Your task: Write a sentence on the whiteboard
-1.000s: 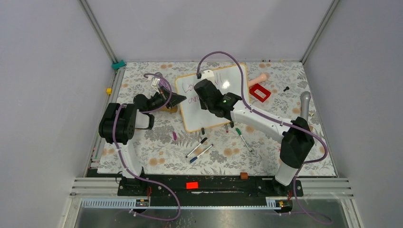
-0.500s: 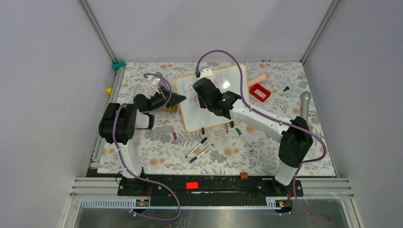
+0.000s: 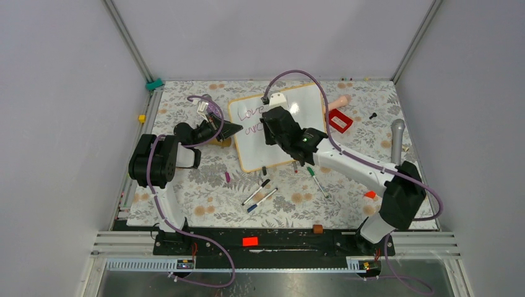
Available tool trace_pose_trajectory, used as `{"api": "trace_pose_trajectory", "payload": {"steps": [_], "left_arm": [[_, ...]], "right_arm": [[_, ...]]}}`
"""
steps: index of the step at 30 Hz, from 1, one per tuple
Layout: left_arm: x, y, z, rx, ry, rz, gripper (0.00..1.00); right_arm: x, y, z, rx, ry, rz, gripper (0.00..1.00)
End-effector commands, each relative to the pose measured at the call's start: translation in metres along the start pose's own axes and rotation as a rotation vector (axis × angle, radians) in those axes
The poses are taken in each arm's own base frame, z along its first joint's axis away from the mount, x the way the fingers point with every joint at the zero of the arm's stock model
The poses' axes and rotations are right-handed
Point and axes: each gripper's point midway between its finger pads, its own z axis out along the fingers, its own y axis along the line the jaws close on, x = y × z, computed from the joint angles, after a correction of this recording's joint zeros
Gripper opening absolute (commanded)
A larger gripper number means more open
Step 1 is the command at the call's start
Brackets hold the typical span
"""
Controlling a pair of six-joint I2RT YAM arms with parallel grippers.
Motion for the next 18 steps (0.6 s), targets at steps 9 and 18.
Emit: {"api": "trace_pose_trajectory", "payload": {"steps": [9, 18], "left_arm": [[0.020, 0.008, -0.007, 0.006, 0.041, 0.143, 0.00], [0.020, 0.009, -0.009, -0.003, 0.036, 0.169, 0.00]], "right_arm": [[-0.020, -0.014, -0.013, 0.005, -0.163, 0.026, 0.00], [-0.016, -0.014, -0.011, 0.002, -0.158, 0.039, 0.00]]}}
